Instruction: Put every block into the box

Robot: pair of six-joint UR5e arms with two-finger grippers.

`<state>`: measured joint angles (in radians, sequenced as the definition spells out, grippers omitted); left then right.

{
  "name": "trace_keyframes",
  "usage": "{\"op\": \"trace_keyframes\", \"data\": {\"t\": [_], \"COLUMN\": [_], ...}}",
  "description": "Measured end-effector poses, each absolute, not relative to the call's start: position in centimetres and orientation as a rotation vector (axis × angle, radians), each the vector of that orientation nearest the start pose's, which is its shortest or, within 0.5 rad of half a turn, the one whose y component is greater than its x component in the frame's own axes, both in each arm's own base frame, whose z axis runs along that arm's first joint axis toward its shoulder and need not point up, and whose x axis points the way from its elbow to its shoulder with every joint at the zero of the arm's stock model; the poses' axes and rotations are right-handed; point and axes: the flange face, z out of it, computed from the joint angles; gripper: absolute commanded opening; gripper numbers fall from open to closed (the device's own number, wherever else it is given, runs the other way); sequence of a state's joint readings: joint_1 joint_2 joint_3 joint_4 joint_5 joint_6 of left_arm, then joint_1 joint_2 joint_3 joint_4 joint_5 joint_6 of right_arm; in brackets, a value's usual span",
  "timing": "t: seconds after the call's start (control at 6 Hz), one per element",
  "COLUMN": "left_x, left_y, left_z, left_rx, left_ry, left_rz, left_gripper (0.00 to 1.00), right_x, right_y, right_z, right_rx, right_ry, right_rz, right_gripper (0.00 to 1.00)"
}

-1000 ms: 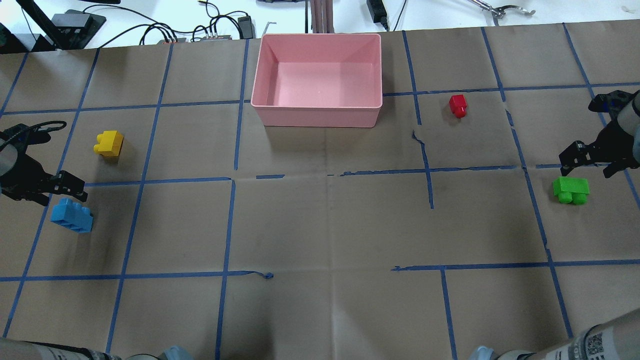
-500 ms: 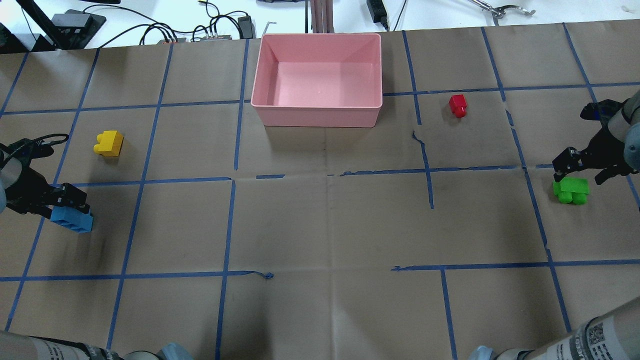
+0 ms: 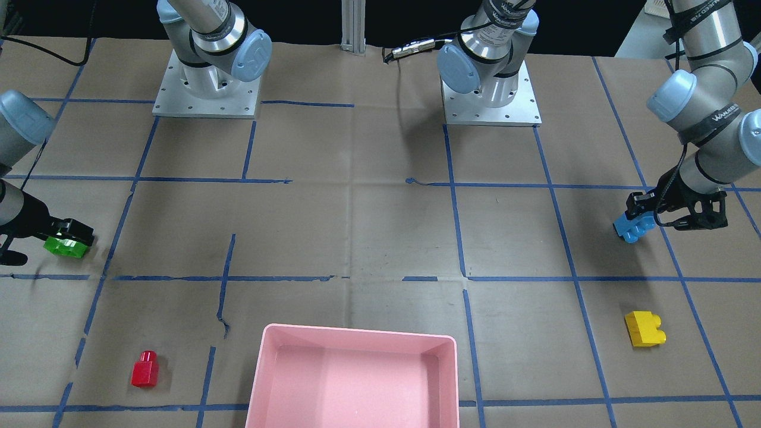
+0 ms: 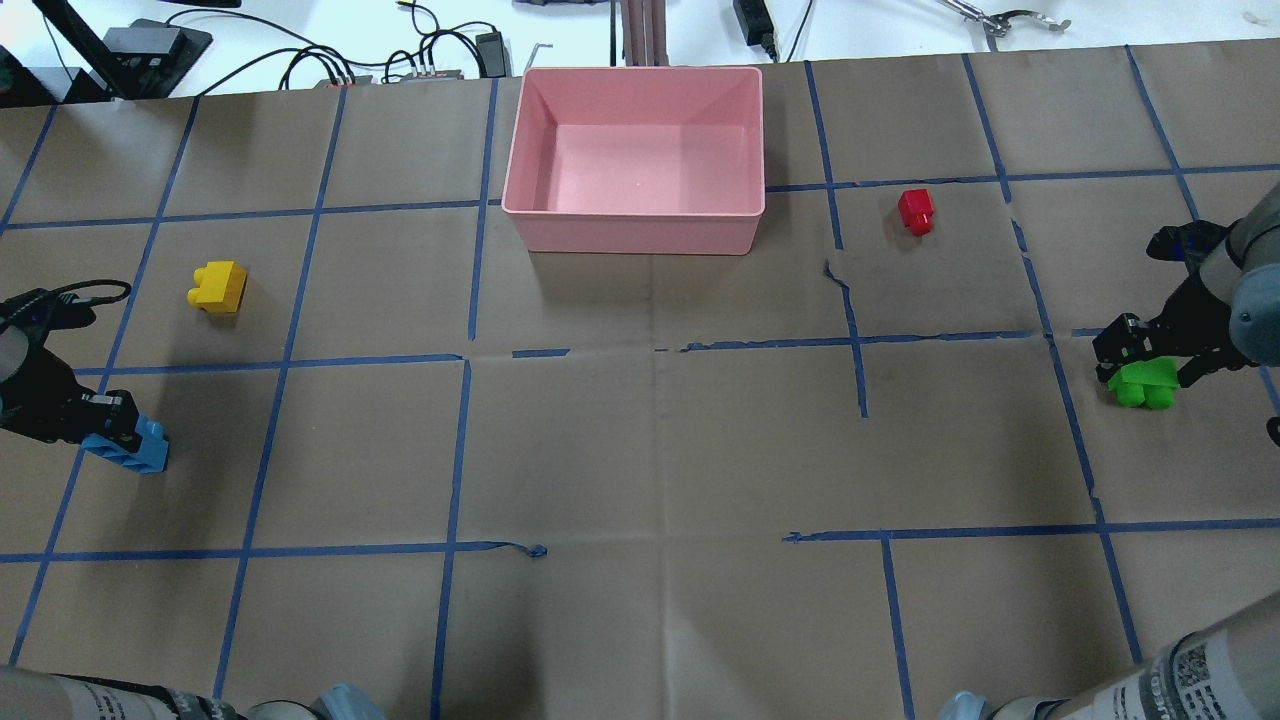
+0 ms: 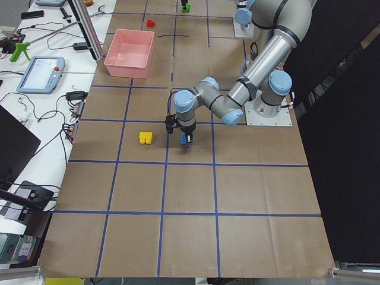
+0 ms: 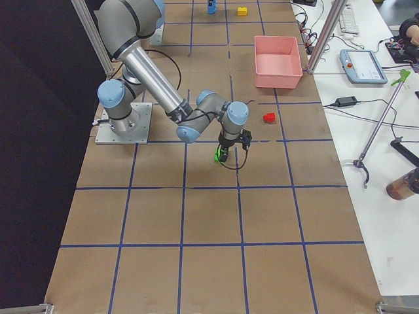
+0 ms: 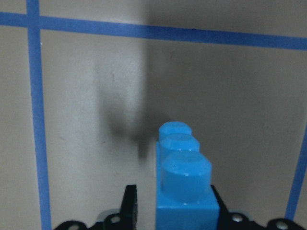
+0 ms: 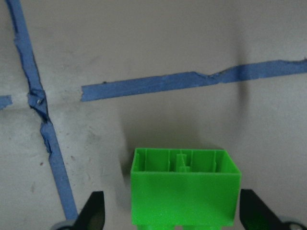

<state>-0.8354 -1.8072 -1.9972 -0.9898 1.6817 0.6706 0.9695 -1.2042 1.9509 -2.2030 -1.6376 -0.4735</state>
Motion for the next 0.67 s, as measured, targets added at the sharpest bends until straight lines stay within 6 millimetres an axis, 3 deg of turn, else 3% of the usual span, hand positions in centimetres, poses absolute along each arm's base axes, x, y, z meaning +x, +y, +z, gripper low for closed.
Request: {"op": "trace_keyframes", "data": {"t": [0.17,0.33,0.5,0.67], "left_x": [24.2,22.8,19.9,16.0], "left_y": [-45.2,-45.3,-46.3,-48.2], "left_z": [23.9,26.5,29.7,32.7], "left_rx": [-0.082,-0.043,0.036,0.148], "left_ry": [3.083,3.065,3.058,3.06], "left_rz": [0.199,0.163,0.095,0.021], "left_gripper": [0.14,0.14,0.14,0.14], "right_x": [-19.4,-19.5,-19.5,-19.5], "right_y": [-50.7,-50.7,-50.7,-50.7], "right_z": [18.2,18.2,18.2,18.3], "right_rx": [0.191,0.2,0.217,0.226], "right_ry": [3.131,3.133,3.135,3.137], "right_rz": [0.208,0.207,0.207,0.206], "right_gripper": [0.7,0.48,0.36,0.36]}}
